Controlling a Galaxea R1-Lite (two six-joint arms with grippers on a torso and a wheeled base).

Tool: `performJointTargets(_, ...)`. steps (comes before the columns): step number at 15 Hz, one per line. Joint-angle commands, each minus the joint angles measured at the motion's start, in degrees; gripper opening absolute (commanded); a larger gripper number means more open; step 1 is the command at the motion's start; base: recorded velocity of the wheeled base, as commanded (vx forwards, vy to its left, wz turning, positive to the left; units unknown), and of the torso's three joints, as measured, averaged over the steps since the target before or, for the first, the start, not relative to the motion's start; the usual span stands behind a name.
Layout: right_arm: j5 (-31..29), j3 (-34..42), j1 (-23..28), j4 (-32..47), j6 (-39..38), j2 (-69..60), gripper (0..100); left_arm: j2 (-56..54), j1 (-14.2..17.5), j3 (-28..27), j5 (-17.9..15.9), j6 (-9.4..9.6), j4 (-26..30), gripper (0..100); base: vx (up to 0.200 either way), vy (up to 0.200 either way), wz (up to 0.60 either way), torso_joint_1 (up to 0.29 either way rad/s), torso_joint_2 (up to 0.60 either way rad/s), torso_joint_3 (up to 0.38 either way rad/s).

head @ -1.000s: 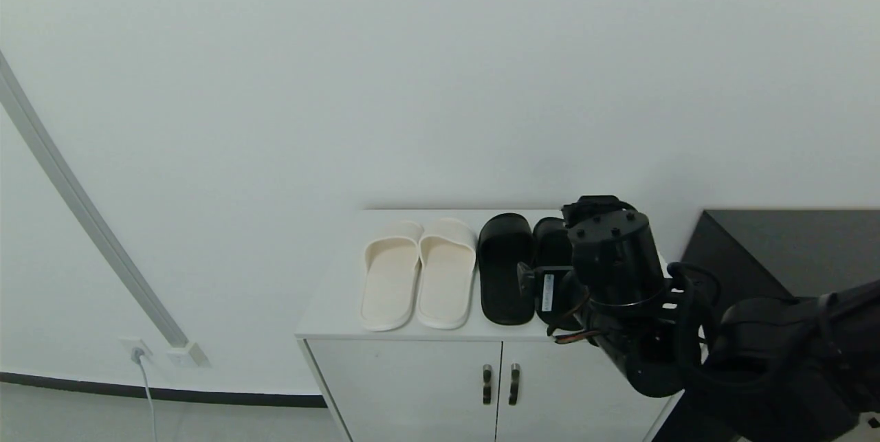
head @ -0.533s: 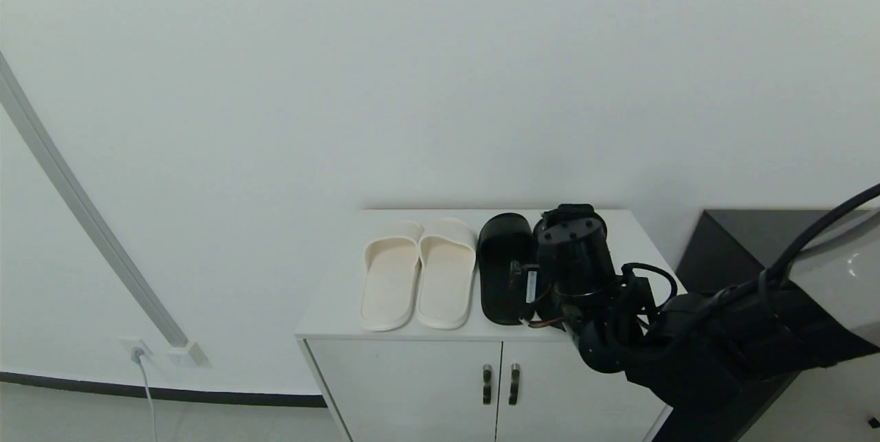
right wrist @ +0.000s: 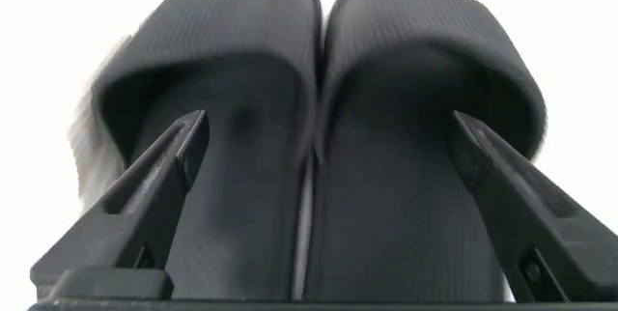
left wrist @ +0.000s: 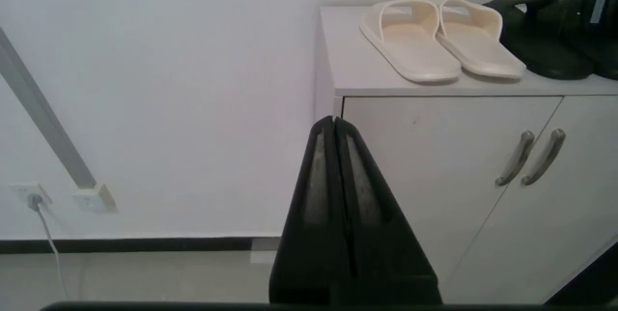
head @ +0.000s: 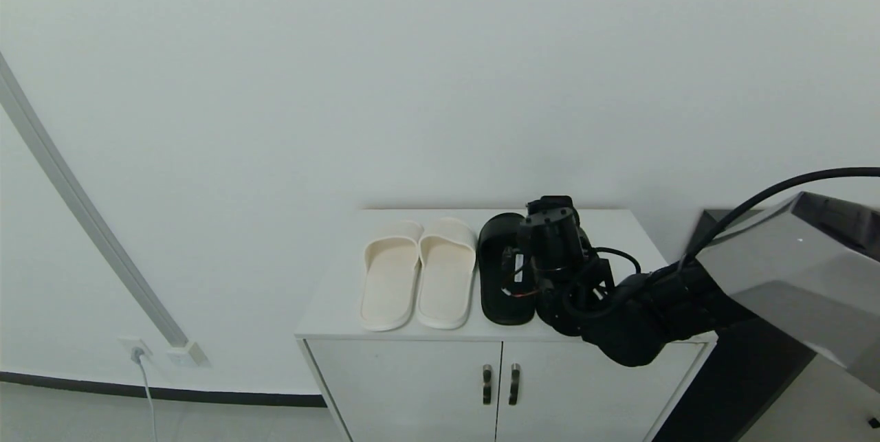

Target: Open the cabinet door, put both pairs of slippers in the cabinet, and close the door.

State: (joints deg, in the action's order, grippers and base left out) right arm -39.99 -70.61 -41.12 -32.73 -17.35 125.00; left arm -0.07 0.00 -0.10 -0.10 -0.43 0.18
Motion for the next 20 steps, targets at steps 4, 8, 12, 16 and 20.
performJointTargets(4, -0.09, -6.12, 2.36, 0.04, 1.70, 5.52, 100, 0.07, 0.00, 0.01, 0.01, -0.01, -0.01, 0, 0.000, 0.000, 0.00, 0.000, 0.00, 0.000)
performJointTargets(8, -0.01, -8.23, 3.24, 0.04, 2.41, 7.10, 100, 0.07, 0.00, 0.01, 0.01, -0.01, -0.01, 0, 0.000, 0.000, 0.00, 0.000, 0.00, 0.000)
performJointTargets(12, -0.01, -9.02, 3.41, -0.58, 2.41, 8.06, 0, 0.07, 0.00, 0.01, 0.01, -0.01, -0.01, 0, 0.000, 0.000, 0.00, 0.000, 0.00, 0.000)
performJointTargets(16, -0.09, -9.02, 3.41, -0.67, 2.49, 7.71, 0, 0.07, 0.00, 0.01, 0.01, -0.01, -0.01, 0, 0.000, 0.000, 0.00, 0.000, 0.00, 0.000)
performJointTargets(20, 0.08, -4.89, 2.97, -0.58, 2.76, 1.65, 0, 0.07, 0.00, 0.01, 0.01, 0.08, -0.01, 0, 0.000, 0.000, 0.00, 0.000, 0.00, 0.000)
